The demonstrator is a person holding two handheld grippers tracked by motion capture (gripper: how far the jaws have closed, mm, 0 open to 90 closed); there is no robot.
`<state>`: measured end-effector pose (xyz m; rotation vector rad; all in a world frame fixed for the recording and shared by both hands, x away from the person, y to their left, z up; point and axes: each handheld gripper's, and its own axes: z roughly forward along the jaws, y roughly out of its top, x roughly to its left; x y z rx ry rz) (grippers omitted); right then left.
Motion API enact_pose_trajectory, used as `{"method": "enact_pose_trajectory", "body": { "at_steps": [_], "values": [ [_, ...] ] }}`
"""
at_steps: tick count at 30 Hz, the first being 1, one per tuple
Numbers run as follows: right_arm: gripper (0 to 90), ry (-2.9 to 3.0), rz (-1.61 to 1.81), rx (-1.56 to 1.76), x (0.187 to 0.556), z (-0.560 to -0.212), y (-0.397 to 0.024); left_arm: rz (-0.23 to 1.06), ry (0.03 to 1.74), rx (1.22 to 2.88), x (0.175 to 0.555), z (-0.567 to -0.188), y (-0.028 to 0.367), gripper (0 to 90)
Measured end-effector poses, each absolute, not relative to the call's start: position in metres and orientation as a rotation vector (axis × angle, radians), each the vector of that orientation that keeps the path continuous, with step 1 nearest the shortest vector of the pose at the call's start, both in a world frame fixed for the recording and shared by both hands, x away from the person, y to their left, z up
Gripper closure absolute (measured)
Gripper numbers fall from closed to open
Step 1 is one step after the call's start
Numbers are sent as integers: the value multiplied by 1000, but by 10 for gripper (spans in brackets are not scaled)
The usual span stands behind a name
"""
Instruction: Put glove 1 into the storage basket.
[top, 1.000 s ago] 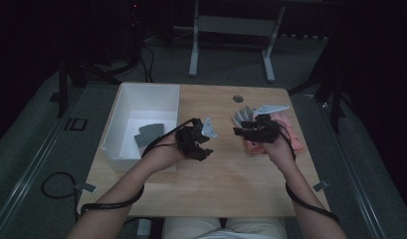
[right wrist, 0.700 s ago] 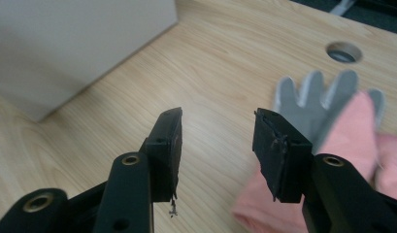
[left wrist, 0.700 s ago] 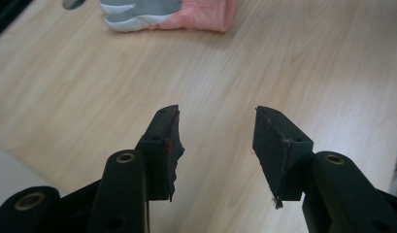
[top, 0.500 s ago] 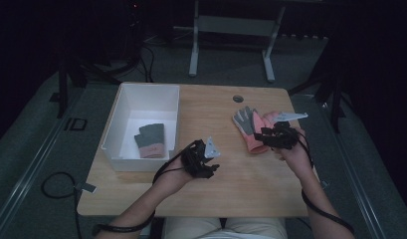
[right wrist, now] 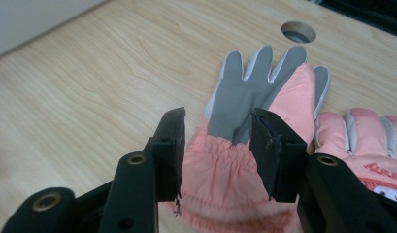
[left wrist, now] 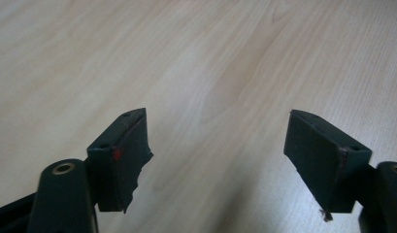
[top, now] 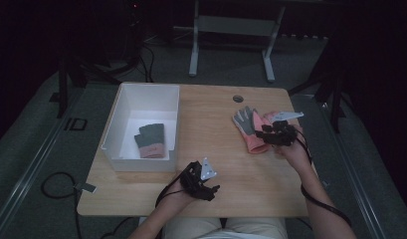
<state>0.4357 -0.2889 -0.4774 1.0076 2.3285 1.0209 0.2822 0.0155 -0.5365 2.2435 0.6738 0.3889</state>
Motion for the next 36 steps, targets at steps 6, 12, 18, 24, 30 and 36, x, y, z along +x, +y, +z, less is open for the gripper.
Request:
{"method": "enact_pose_trajectory", "body": {
  "at_steps": [6,12,18,24,30,36],
  "values": [
    [591,2340,983,1035,458,-485,-279,394,701,2208,276,-549,21,116],
    [596,2363,913,1020,479,-491,-265,440,697,2230,272,-559,17,26],
    [604,2388,832,998,494,-498,-254,449,710,2219,272,-565,18,21],
    [592,2415,754,999,502,-513,-251,457,711,2195,274,-567,21,21],
    [582,2432,700,1004,507,-527,-249,434,717,2177,276,-571,24,21],
    [705,2478,700,1060,512,-533,-248,435,726,2158,276,-570,26,21]
  ]
}}
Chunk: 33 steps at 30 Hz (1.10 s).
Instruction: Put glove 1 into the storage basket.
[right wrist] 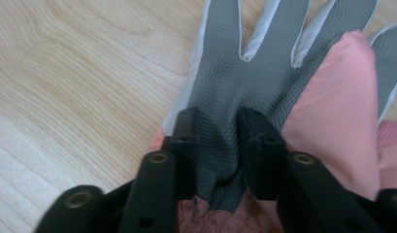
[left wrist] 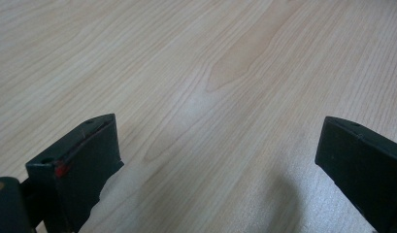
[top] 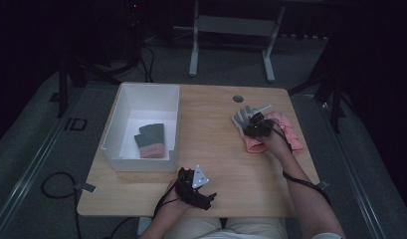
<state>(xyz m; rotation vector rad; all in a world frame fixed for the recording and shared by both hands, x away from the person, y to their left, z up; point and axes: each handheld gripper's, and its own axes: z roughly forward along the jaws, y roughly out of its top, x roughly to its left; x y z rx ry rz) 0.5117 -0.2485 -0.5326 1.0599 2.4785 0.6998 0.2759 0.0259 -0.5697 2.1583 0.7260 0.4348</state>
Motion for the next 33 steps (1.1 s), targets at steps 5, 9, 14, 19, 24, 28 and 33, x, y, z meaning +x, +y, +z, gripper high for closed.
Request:
{"method": "enact_pose_trajectory", "body": {
  "at_steps": [5,9,14,19,24,28,33],
  "values": [
    [814,2458,738,1164,514,-532,-251,434,724,2156,276,-570,26,21],
    [878,2411,812,1229,506,-517,-249,434,720,2155,276,-569,27,21],
    [887,2329,935,1255,480,-489,-239,438,719,2145,276,-568,27,21],
    [888,2180,1044,1351,445,-459,-230,459,717,2139,274,-567,28,21],
    [888,2102,1116,1457,411,-457,-226,471,714,2138,274,-565,30,21],
    [887,2068,1096,1438,385,-464,-215,476,708,2142,273,-565,31,21],
    [887,2037,1104,1502,376,-478,-211,482,702,2130,271,-563,31,21]
  ]
}}
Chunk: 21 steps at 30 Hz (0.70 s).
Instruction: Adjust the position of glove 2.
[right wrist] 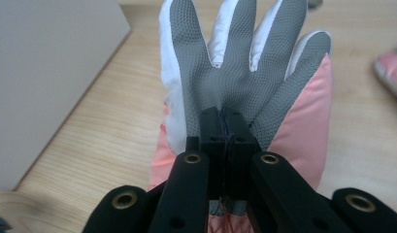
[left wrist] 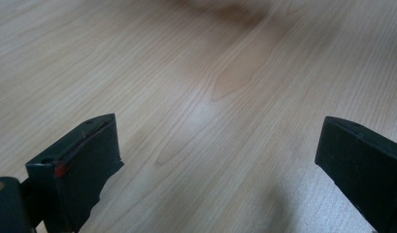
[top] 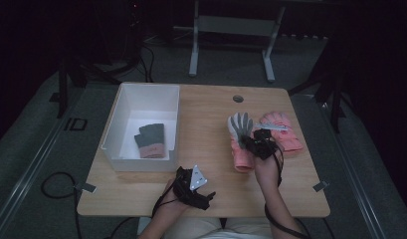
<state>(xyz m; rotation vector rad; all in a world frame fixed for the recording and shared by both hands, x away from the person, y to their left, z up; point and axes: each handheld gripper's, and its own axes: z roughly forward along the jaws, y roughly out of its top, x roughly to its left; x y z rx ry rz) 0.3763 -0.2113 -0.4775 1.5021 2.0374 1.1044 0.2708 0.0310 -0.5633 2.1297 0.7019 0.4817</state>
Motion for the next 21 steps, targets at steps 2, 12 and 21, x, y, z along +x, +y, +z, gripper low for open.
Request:
{"method": "enact_pose_trajectory", "body": {
  "at_steps": [2,12,21],
  "values": [
    [887,2025,1091,1547,378,-488,-211,477,698,2131,271,-564,30,21],
    [878,2043,1037,1642,396,-527,-193,461,684,2143,272,-565,29,21],
    [799,2051,965,1631,399,-539,-181,460,674,2147,272,-566,29,21]
  ]
}}
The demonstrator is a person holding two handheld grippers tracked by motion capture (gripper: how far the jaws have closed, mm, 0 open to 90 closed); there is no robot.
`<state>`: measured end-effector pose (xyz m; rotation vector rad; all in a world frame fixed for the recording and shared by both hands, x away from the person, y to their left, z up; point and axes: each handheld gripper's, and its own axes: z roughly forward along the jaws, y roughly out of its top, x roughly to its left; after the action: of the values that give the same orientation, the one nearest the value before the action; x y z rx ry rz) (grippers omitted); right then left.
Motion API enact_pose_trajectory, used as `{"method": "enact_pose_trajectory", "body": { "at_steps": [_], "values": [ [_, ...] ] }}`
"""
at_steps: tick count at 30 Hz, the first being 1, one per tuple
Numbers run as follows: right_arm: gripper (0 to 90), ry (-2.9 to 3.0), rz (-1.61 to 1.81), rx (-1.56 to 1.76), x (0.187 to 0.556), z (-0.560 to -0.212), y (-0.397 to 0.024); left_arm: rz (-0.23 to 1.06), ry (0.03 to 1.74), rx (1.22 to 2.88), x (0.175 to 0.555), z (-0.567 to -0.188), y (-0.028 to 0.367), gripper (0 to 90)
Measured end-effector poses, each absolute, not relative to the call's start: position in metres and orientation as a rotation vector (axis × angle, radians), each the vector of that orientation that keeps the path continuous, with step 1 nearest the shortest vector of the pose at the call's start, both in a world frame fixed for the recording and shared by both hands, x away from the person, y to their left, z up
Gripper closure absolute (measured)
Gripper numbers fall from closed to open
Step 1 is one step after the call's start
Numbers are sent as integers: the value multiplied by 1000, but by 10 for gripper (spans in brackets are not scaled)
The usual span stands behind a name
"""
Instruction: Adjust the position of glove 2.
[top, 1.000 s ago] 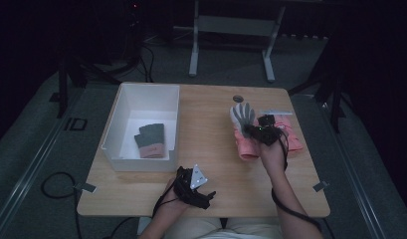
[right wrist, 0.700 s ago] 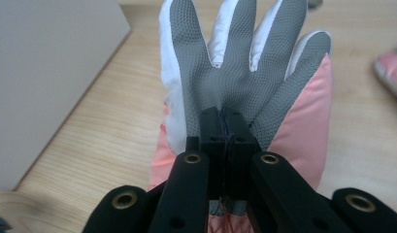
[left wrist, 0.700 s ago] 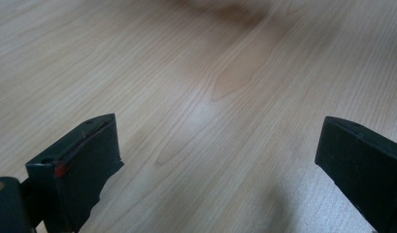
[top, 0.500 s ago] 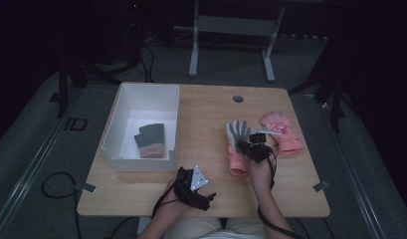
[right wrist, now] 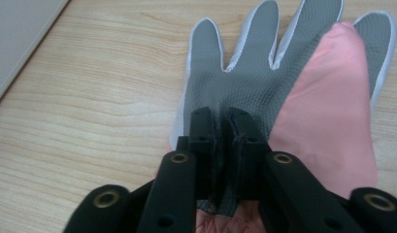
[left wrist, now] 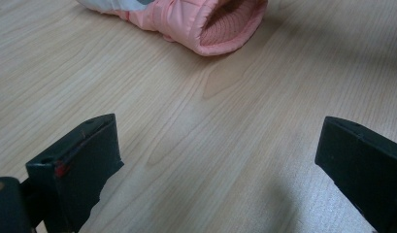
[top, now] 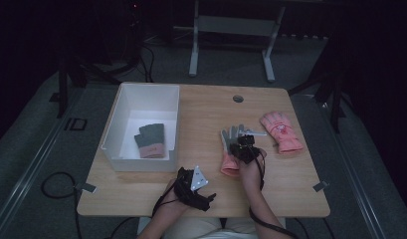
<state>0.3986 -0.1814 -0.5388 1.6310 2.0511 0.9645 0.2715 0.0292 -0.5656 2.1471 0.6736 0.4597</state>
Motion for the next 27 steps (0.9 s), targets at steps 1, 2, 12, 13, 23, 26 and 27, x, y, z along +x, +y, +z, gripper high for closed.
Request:
{"method": "enact_pose_trajectory", "body": {
  "at_steps": [1,2,12,13,23,26,27],
  "values": [
    [799,2051,965,1631,399,-539,-181,460,674,2147,272,-566,29,21],
    [765,2057,965,1612,398,-535,-180,462,674,2146,272,-566,30,21],
    [624,2091,1041,1357,391,-492,-216,448,677,2131,272,-565,30,21],
    [624,2091,1041,1357,391,-492,-216,448,677,2131,272,-565,30,21],
    [609,2021,963,1290,410,-477,-307,426,666,2122,273,-566,29,22],
    [609,1996,921,1288,424,-473,-336,432,658,2115,272,-566,29,22],
    [609,1996,921,1288,424,-473,-336,432,656,2114,272,-566,29,22]
  ]
}}
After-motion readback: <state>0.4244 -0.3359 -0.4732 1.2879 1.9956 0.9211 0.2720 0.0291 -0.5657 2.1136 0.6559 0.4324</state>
